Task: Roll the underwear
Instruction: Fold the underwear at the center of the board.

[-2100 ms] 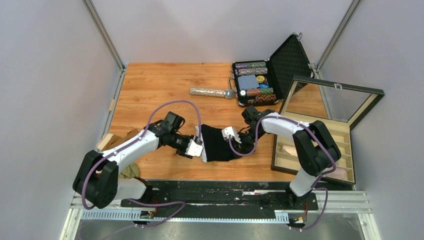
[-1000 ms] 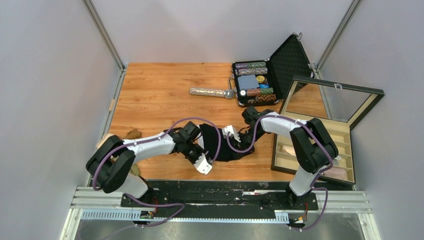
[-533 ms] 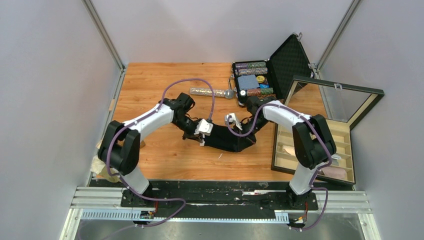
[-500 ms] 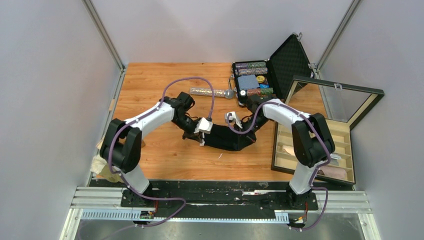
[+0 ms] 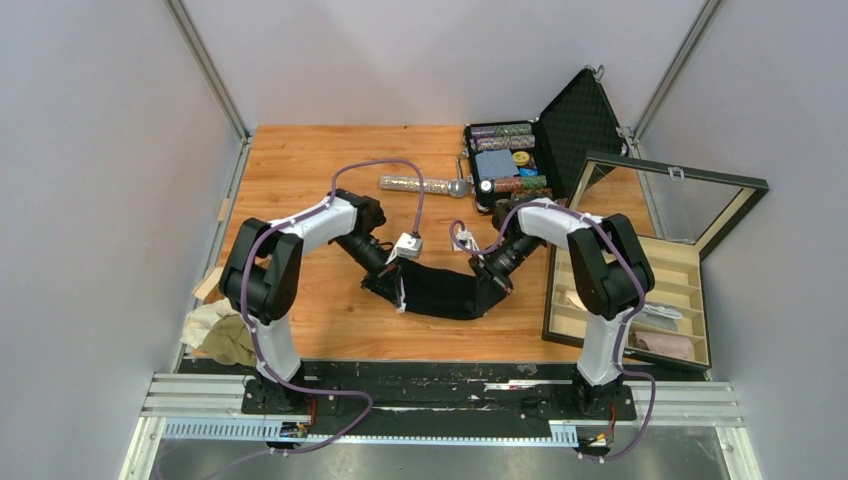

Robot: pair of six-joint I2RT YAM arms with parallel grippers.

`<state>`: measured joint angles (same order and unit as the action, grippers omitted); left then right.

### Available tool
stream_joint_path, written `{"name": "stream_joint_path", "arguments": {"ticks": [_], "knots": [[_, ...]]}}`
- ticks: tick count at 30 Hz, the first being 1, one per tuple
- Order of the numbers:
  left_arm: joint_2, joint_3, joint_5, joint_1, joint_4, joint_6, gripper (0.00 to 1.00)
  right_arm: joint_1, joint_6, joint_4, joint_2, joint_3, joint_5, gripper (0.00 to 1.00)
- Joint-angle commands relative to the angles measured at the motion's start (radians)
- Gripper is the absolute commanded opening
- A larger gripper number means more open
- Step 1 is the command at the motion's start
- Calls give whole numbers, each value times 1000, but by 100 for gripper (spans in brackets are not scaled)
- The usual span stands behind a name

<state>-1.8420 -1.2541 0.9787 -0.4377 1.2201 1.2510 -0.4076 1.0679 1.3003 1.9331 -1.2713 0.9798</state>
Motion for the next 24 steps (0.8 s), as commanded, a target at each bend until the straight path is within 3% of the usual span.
{"name": "stream_joint_path", "arguments": {"ticks": [1, 7, 13, 17, 24], "knots": [[61, 37, 59, 7, 112, -35, 0, -10, -37, 28, -80, 57, 70, 1], [-40, -118, 30, 47, 209, 3, 0, 46, -24, 143, 92, -145, 54, 1], [-267, -407, 21, 124, 370, 17, 0, 90, -40, 220, 236, -311, 46, 1], [-403, -591, 1, 152, 432, 8, 0, 117, -145, 238, 339, -452, 44, 1], [-446, -649, -30, 165, 443, -16, 0, 102, -182, 236, 379, -599, 27, 1]]}}
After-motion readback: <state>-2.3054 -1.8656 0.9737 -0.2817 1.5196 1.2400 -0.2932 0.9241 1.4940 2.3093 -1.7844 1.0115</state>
